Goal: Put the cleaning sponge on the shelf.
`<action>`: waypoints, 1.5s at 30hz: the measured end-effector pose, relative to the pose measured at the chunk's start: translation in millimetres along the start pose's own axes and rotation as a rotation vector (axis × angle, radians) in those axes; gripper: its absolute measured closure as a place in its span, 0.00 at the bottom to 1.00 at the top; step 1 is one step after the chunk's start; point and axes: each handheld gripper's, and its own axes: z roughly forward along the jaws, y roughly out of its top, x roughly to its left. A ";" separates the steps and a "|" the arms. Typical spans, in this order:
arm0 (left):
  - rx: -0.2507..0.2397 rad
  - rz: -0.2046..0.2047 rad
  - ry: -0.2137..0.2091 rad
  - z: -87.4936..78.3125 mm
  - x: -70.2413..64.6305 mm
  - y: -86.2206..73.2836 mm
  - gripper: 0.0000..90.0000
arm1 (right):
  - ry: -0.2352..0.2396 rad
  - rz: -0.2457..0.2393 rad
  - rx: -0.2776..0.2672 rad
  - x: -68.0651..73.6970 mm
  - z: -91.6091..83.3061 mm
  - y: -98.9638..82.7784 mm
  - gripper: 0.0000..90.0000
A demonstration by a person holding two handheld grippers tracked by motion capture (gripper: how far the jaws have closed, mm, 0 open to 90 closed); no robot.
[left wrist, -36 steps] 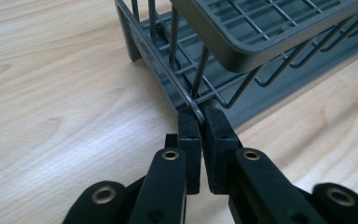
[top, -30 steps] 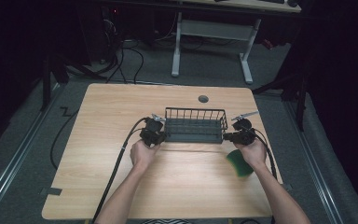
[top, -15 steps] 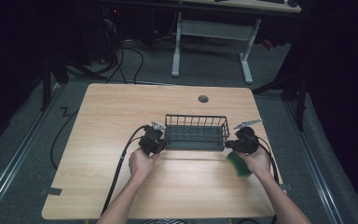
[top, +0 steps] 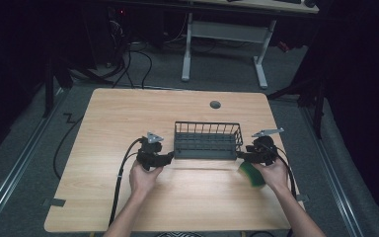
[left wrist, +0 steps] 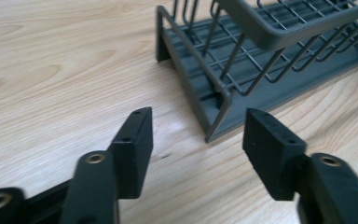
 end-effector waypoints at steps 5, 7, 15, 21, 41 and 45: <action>-0.010 -0.012 0.029 -11.0 10.0 -15.1 0.42 | 0.011 0.036 -0.050 -3.9 -6.1 -13.4 0.48; -0.004 -0.025 0.034 -13.9 13.9 -21.8 0.42 | -0.004 0.052 -0.059 -4.7 -10.3 -19.5 0.47; 0.001 -0.020 0.103 -24.6 22.5 -47.2 0.41 | -0.040 0.095 -0.116 -10.2 -25.3 -49.5 0.41; 0.008 -0.031 0.147 -29.1 29.2 -66.9 0.41 | -0.084 0.111 -0.179 -11.0 -35.8 -71.8 0.31; -0.009 0.001 0.213 -32.1 35.9 -86.3 0.36 | -0.127 0.078 -0.144 5.0 -21.3 -93.0 0.23; -0.009 0.001 0.213 -32.1 35.9 -86.3 0.36 | -0.132 0.063 -0.115 6.5 -14.7 -93.1 0.23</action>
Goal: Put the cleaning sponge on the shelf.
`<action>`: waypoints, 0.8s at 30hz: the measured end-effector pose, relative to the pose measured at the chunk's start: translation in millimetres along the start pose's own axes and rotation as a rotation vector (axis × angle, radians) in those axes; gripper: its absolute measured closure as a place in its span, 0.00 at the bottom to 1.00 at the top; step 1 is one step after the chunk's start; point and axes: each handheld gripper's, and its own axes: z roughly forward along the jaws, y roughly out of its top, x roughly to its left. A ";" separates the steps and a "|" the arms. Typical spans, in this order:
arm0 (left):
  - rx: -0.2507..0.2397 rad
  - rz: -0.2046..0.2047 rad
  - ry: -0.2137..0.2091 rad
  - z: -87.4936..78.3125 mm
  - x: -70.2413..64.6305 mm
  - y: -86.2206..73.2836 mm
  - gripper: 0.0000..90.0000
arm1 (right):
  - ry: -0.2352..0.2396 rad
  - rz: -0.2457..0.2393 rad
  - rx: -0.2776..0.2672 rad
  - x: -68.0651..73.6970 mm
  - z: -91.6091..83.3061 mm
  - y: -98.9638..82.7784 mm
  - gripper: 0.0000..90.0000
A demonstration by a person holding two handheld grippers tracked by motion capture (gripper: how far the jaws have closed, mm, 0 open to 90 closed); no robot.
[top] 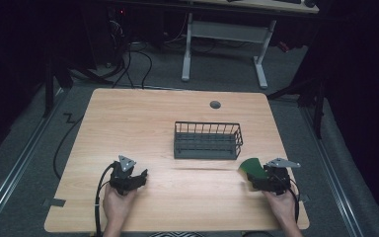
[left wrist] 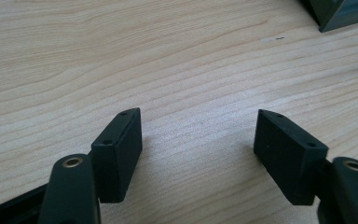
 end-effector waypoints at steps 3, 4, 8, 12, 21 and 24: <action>0.000 0.000 0.000 0.0 0.0 0.0 0.36 | -0.007 -0.009 0.024 1.1 4.2 -0.4 0.26; 0.000 0.000 0.000 0.0 0.0 0.0 0.36 | -0.013 -0.014 0.023 1.2 4.2 -0.5 0.28; 0.000 0.000 0.000 0.1 -0.1 0.0 0.36 | -0.008 -0.008 0.027 1.1 3.2 0.3 0.31; 0.000 0.000 0.000 0.1 0.0 0.0 0.36 | 0.004 -0.001 0.026 -0.1 2.4 0.5 0.32; 0.000 0.000 -0.002 0.1 0.1 0.0 0.36 | 0.026 -0.009 0.006 -2.6 -9.6 5.6 0.32; 0.000 0.000 -0.003 0.1 0.1 0.0 0.36 | 0.029 -0.013 0.008 -3.2 -10.8 6.5 0.33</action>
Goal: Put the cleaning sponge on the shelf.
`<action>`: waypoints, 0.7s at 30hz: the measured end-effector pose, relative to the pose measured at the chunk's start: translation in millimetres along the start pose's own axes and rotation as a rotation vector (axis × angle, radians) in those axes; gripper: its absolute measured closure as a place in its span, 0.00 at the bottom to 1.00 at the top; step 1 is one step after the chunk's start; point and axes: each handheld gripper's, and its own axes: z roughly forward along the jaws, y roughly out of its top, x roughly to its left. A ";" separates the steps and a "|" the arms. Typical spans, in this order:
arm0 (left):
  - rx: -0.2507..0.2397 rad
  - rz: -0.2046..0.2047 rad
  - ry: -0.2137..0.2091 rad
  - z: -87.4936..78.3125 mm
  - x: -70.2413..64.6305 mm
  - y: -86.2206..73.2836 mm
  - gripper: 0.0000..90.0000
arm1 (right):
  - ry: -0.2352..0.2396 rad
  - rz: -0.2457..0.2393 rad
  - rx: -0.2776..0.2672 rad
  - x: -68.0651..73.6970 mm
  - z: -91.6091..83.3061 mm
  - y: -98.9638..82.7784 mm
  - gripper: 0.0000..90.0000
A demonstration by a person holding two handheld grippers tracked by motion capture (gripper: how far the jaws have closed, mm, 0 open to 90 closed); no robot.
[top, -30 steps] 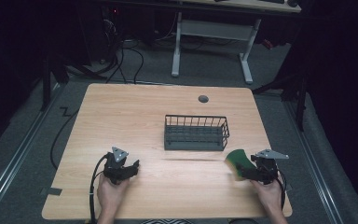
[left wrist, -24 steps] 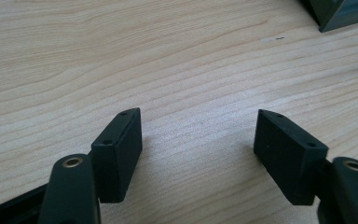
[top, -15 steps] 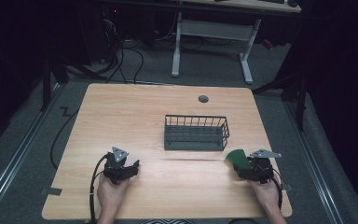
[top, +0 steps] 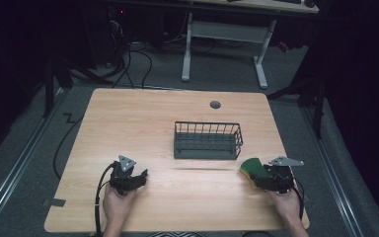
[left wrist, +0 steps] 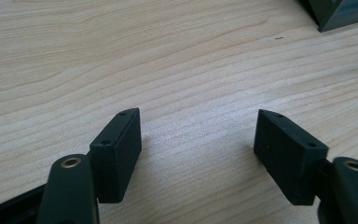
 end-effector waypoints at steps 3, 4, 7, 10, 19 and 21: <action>0.000 0.001 -0.001 0.0 0.1 0.0 0.36 | 0.007 -0.005 0.010 -0.1 1.5 -1.2 0.33; 0.000 0.000 -0.001 0.0 0.0 0.0 0.36 | 0.009 -0.002 0.010 0.0 1.9 -1.6 0.33; 0.000 0.000 -0.002 0.0 0.1 0.0 0.36 | 0.017 0.007 0.003 0.9 0.7 -1.4 0.33; 0.000 0.001 -0.002 0.0 0.1 0.0 0.36 | 0.021 -0.006 -0.009 2.0 -3.4 1.8 0.33; 0.002 0.001 -0.002 -0.1 0.1 0.1 0.36 | 0.021 -0.036 -0.061 -1.7 -26.8 20.0 0.33; 0.002 0.001 -0.002 -0.1 0.1 0.1 0.36 | 0.018 -0.040 -0.073 -4.9 -33.4 25.9 0.33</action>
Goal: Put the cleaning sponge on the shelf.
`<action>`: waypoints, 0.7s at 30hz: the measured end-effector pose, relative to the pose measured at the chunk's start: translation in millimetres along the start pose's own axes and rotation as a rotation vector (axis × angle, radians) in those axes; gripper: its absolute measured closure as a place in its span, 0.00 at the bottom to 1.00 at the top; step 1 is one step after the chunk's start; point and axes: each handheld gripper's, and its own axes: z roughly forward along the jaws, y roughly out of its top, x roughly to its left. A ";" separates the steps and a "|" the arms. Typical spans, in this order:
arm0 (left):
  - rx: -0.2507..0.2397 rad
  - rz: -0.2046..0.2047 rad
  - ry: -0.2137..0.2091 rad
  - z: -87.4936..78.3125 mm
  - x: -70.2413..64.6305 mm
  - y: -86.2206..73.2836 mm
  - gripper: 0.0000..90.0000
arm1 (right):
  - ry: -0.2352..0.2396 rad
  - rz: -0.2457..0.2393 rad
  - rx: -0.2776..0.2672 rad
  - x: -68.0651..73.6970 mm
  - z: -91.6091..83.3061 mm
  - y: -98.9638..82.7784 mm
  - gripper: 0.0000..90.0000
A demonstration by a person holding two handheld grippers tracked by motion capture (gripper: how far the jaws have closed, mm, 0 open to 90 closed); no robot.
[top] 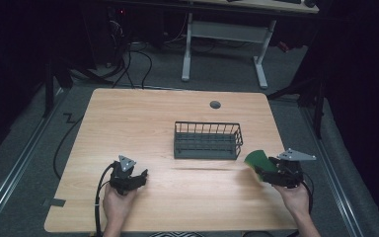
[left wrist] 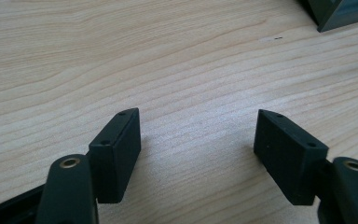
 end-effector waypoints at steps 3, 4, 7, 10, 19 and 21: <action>-0.002 0.000 0.000 0.1 0.0 -0.1 0.36 | -0.002 -0.006 -0.015 -3.8 -7.0 8.8 0.33; -0.002 0.000 0.000 0.1 -0.1 -0.1 0.36 | -0.003 -0.015 -0.021 -5.0 -9.0 12.4 0.33; -0.002 0.000 0.000 0.1 -0.1 -0.1 0.36 | -0.006 -0.027 -0.027 -5.7 -12.7 20.8 0.33; -0.001 0.000 0.000 0.1 -0.1 -0.1 0.36 | 0.009 -0.044 -0.038 -6.1 -15.0 35.4 0.33; -0.002 0.001 0.000 0.2 -0.1 -0.1 0.36 | 0.067 -0.072 -0.066 -1.3 -7.5 76.3 0.33; -0.002 0.001 0.000 0.2 0.0 -0.1 0.36 | 0.078 -0.080 -0.067 1.9 -3.4 86.1 0.33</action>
